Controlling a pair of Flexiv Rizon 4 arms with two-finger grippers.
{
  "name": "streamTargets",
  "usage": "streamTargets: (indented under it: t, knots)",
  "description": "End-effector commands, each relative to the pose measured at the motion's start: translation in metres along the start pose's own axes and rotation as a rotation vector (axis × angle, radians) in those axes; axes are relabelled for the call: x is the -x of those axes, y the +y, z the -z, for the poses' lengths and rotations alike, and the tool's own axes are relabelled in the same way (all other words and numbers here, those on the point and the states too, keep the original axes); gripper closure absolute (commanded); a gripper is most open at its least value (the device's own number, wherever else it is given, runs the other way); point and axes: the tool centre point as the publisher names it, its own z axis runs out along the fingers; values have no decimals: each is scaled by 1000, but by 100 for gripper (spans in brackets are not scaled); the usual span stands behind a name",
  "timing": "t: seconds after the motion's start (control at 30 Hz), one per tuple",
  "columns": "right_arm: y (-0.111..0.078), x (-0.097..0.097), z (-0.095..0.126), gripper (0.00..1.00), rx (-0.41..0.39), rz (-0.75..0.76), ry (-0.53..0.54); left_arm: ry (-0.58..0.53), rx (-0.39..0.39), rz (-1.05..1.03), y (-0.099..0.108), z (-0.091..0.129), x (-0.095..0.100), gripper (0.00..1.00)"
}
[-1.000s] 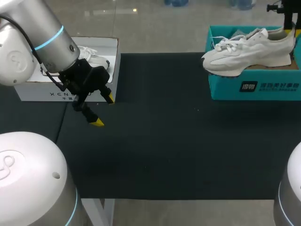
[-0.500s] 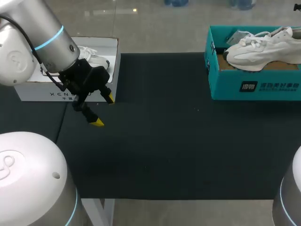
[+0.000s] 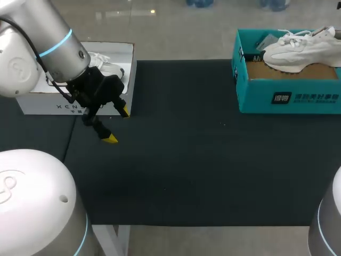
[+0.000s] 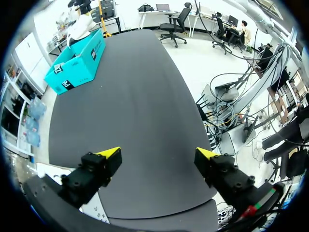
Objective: Take the shoe out of the shoebox, open the shoe tongue, remove and reinsert the insole, then place the shoe into the shoebox
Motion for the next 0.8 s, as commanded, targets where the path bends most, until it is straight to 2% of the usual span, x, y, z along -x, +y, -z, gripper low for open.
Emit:
streamTargets:
  t: [0.03, 0.33, 0.6, 0.8]
  knots:
    - [17, -9, -8, 100, -44, -6, -5, 1, 2, -1, 0, 0, 0, 0]
    - [28, -17, -28, 100, -54, -23, 4, 1, 2, -1, 0, 0, 0, 0]
    - [22, -26, -53, 100, -77, -14, 10, 1, 2, -1, 0, 0, 0, 0]
    - [15, -27, -63, 100, -88, -13, 17, 1, 2, -1, 0, 0, 0, 0]
